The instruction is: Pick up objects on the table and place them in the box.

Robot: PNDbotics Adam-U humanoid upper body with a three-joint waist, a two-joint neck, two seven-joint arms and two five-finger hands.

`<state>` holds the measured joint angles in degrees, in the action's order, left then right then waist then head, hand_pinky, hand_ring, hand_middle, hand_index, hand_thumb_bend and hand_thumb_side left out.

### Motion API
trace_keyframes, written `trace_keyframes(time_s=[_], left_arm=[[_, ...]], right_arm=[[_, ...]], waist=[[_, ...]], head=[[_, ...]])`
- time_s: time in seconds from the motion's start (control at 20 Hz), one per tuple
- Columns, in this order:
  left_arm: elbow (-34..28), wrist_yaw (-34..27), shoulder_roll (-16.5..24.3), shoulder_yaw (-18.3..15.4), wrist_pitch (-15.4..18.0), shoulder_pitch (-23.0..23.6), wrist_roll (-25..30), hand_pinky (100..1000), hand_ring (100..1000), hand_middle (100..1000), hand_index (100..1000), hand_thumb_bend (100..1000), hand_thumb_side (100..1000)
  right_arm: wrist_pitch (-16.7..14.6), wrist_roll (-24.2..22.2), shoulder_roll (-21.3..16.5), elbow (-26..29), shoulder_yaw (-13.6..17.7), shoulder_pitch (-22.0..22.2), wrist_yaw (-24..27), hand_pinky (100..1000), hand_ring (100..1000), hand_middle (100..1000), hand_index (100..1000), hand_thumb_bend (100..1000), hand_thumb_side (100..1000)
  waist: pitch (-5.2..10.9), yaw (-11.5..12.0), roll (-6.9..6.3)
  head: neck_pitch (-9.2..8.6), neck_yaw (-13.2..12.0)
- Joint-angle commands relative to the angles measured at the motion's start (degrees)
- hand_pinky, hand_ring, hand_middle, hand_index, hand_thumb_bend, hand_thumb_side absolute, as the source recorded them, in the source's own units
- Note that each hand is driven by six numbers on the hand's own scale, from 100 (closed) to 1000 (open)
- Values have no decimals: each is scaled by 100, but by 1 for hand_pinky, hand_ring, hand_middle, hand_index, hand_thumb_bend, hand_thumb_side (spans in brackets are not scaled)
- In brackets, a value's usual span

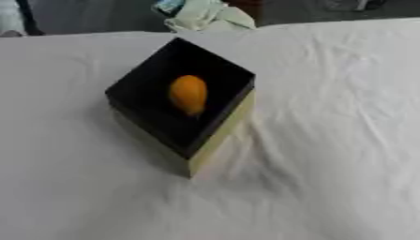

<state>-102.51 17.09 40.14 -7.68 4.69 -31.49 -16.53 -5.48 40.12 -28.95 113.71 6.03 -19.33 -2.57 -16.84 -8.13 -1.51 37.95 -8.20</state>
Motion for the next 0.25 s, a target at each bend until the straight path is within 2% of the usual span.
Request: trace_keyframes(time_s=[0.05,0.25], left_arm=[[-136,-343,-8,-311,64,142,-156,523,607,757,717,100,967],[-237,-663,-231,-574,195,365,-389,542,611,751,710,100,1000]], right_arm=[[-4,33,-171,88,81,-58,-43,771,751,697,854,280,1000],[-12,44,-166,88,91,-68,-48,771,750,698,854,279,1000]], waist=[[69,14,28],[33,39,79]], head=[[44,-28],[40,-25]])
